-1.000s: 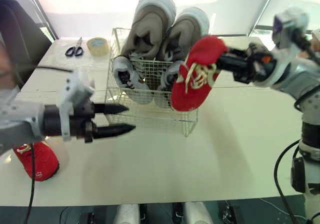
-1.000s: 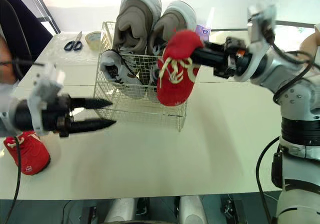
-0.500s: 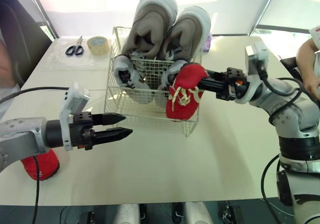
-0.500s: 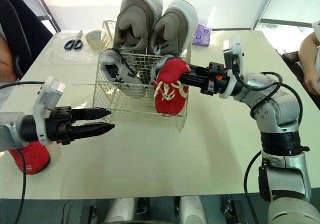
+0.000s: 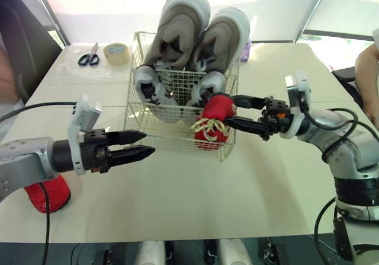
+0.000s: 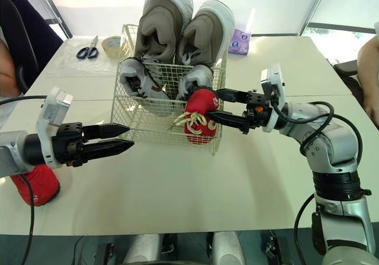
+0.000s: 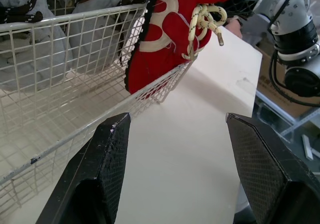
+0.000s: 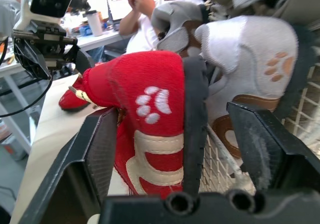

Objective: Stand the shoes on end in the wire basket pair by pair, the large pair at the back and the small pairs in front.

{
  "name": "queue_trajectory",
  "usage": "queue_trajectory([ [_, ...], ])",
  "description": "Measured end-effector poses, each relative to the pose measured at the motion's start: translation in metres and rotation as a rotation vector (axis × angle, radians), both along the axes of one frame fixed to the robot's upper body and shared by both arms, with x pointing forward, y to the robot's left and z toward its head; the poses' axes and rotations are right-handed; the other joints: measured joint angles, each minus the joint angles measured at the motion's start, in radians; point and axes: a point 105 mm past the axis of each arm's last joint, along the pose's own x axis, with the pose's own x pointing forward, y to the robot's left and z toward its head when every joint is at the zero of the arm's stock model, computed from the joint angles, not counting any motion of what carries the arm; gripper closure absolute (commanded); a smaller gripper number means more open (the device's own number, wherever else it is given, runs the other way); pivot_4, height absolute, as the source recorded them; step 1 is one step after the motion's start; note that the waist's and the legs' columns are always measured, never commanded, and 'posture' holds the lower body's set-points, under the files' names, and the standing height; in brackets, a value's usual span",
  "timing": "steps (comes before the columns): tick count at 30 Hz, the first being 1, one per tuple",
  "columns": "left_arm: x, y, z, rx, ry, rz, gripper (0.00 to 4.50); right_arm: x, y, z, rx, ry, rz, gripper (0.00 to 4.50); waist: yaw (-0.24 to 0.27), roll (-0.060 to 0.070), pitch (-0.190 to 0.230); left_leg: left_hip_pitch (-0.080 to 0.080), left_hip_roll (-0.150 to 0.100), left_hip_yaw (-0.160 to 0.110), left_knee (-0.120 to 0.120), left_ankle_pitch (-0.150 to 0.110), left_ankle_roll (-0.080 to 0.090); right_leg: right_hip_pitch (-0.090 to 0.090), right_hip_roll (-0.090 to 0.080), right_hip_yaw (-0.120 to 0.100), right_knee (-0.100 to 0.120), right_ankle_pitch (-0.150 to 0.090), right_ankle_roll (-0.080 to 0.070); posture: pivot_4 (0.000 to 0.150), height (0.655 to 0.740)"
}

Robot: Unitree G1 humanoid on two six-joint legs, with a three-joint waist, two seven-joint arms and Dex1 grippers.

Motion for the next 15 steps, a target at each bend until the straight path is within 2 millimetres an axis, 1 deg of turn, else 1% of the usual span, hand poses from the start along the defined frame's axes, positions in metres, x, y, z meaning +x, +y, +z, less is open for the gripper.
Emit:
queue_trajectory([
  [2,0.000,0.000,0.000,-0.006,0.004,-0.008,1.38,-0.003,-0.006,0.006,0.002,0.004,-0.010,0.67,0.000,0.000,0.000,0.000,0.000,0.000,0.000,0.000,0.000,0.000,0.000,0.000,0.000,0.000,0.000,0.150,0.7400],
  [4,0.001,0.004,0.002,-0.019,0.006,0.002,1.38,-0.008,-0.018,0.022,0.017,0.006,-0.023,0.67,0.002,0.000,0.000,0.000,0.000,0.000,0.000,0.000,0.000,0.000,0.000,0.000,0.000,0.000,0.000,0.150,0.7400],
  [6,0.004,0.013,0.009,-0.032,-0.003,0.035,1.38,-0.017,-0.031,0.045,0.042,-0.011,-0.029,0.67,0.001,0.000,0.000,0.000,0.000,0.000,0.000,0.000,0.000,0.000,0.000,0.000,0.000,0.000,0.000,0.150,0.7400],
  [7,0.005,0.020,0.014,-0.035,-0.010,0.059,1.38,-0.023,-0.037,0.061,0.045,-0.038,-0.029,0.67,0.001,0.000,0.000,0.000,0.000,0.000,0.000,-0.002,0.003,0.000,0.000,0.000,0.000,0.000,0.000,0.150,0.7400],
  [8,0.007,0.026,0.019,-0.040,-0.021,0.084,1.38,-0.029,-0.041,0.074,0.045,-0.073,-0.024,0.67,0.000,0.000,0.000,0.000,0.000,0.000,0.000,-0.002,0.004,0.000,0.000,0.000,0.000,0.000,0.000,0.150,0.7400],
  [10,0.012,0.038,0.026,-0.059,-0.032,0.135,1.38,-0.036,-0.043,0.094,0.048,-0.125,0.000,0.67,-0.004,0.000,0.000,0.002,0.001,0.000,0.000,-0.003,0.006,0.001,0.000,0.000,0.000,0.000,0.000,0.150,0.7400],
  [11,0.018,0.047,0.032,-0.082,-0.041,0.182,0.85,-0.038,-0.040,0.106,0.067,-0.151,0.031,0.10,-0.008,0.000,0.000,0.002,0.001,0.000,0.000,-0.003,0.006,0.000,0.001,0.000,0.000,0.001,-0.001,0.150,0.7400],
  [12,0.023,0.057,0.037,-0.096,-0.051,0.229,0.54,-0.040,-0.036,0.114,0.082,-0.167,0.061,0.00,-0.009,0.000,0.000,0.002,0.001,0.001,0.000,-0.003,0.005,0.000,0.001,0.000,0.000,0.001,-0.002,0.150,0.7400],
  [13,0.028,0.070,0.041,-0.107,-0.059,0.292,0.12,-0.043,-0.030,0.124,0.105,-0.187,0.113,0.00,-0.012,0.000,0.000,0.002,0.002,0.001,0.000,-0.003,0.005,0.000,0.002,0.000,0.000,0.001,-0.002,0.150,0.7400],
  [14,0.033,0.084,0.044,-0.110,-0.064,0.358,0.05,-0.048,-0.022,0.131,0.120,-0.203,0.167,0.00,-0.012,0.001,0.000,0.003,0.003,0.001,0.000,-0.003,0.005,-0.001,0.002,0.000,0.001,0.001,-0.003,0.150,0.7400],
  [15,0.037,0.103,0.045,-0.099,-0.068,0.444,0.05,-0.054,-0.010,0.135,0.138,-0.208,0.247,0.00,-0.014,0.000,0.000,0.003,0.003,0.001,-0.001,-0.002,0.004,-0.001,0.004,0.000,0.001,0.001,-0.003,0.150,0.7400],
])
